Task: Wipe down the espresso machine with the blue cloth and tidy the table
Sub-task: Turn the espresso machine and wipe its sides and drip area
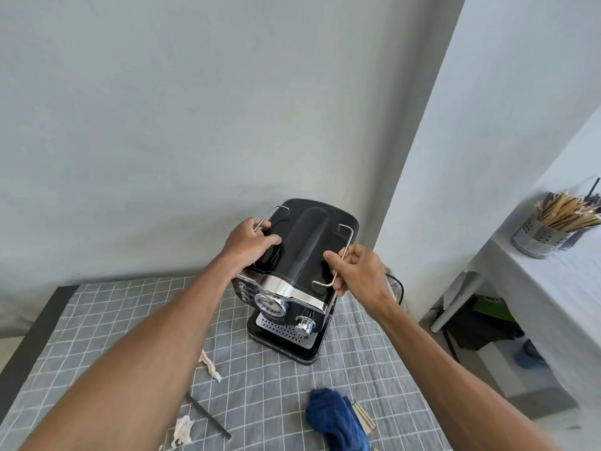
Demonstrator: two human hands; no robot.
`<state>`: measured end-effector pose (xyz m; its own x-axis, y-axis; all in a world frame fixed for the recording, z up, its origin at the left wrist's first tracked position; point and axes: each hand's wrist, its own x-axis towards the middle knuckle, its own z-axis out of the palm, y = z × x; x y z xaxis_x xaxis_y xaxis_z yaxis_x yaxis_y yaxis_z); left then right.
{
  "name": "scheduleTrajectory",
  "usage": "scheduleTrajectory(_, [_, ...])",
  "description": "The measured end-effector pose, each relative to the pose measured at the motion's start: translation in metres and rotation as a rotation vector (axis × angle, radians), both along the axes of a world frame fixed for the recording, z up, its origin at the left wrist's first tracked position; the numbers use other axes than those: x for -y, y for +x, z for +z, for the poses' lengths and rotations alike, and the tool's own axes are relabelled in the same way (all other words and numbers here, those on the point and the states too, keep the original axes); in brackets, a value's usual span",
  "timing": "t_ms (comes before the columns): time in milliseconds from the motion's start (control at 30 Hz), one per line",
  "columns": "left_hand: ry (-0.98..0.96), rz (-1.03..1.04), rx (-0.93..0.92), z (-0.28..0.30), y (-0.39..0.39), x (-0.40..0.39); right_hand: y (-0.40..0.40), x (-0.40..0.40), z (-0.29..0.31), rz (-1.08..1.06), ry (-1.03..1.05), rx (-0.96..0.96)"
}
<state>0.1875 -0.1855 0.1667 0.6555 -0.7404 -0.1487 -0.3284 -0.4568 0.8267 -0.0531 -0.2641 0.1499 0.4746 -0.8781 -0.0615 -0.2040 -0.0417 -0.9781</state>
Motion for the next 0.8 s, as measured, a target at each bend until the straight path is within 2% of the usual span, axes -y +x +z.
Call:
scheduleTrajectory(267, [0.010, 0.190, 0.220, -0.010, -0.018, -0.023, 0.008, 0.032, 0.010, -0.069, 0.006, 0.001])
scheduleTrajectory(467, [-0.104, 0.309, 0.188, -0.017, -0.034, -0.029, 0.019, 0.050, 0.013, -0.096, -0.103, -0.106])
scheduleTrajectory(600, [-0.195, 0.339, 0.128, -0.025, -0.037, -0.035, 0.021, 0.056, 0.012, -0.108, -0.126, -0.105])
scheduleTrajectory(800, [-0.133, 0.468, 0.134, -0.024, -0.045, -0.030, 0.027, 0.053, 0.010, -0.162, -0.089, -0.069])
